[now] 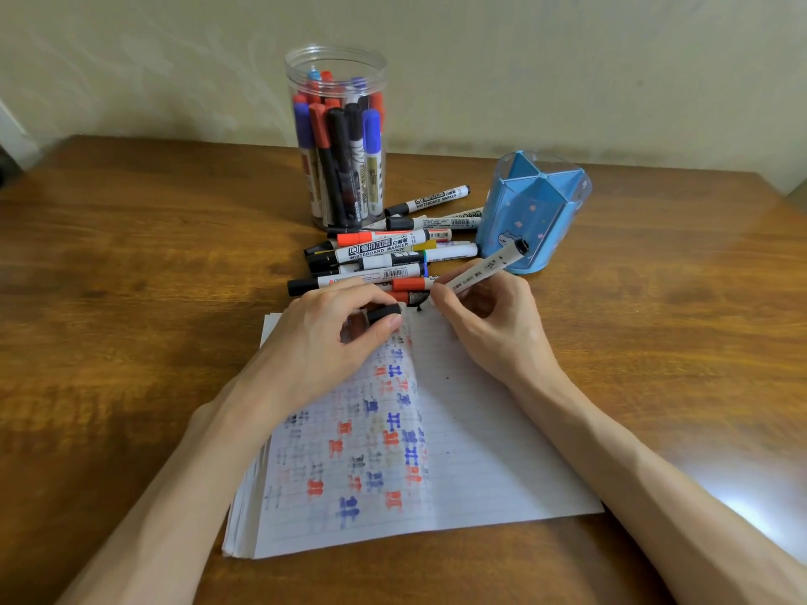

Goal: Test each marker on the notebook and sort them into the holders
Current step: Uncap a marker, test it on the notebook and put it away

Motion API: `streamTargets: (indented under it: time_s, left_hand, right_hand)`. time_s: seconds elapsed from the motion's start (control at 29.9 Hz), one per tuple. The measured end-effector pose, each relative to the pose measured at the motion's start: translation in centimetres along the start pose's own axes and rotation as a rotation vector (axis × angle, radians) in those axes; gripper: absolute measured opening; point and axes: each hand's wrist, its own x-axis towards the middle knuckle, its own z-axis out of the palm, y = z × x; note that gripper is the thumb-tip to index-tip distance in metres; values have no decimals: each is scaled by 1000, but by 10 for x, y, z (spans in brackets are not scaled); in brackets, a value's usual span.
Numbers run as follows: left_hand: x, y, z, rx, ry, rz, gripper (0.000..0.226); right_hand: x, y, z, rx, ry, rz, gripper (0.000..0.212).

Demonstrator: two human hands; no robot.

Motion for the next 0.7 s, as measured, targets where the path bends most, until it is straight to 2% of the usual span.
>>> streamTargets:
  time_s: [0.27, 0.33, 0.43, 0.5, 0.7]
  left_hand:
    - [1, 3, -1, -14, 23, 20, 28]
    - [1, 4, -2, -28, 29, 32, 33]
    - [0, 6, -4, -86, 71, 24, 37]
    - [-1, 7, -6, -143, 122, 5, 42]
    - [-3, 14, -10, -212, 200, 4, 36]
  right_hand:
    - [-3, -6, 0, -14, -37, 34, 11]
    - [-3, -11, -2, 49, -15, 44, 9]
    - [-2, -19, -10, 281, -1, 75, 2]
    - [-3, -24, -16, 410, -24, 96, 9]
    - [-6, -28, -15, 510, -103, 101, 10]
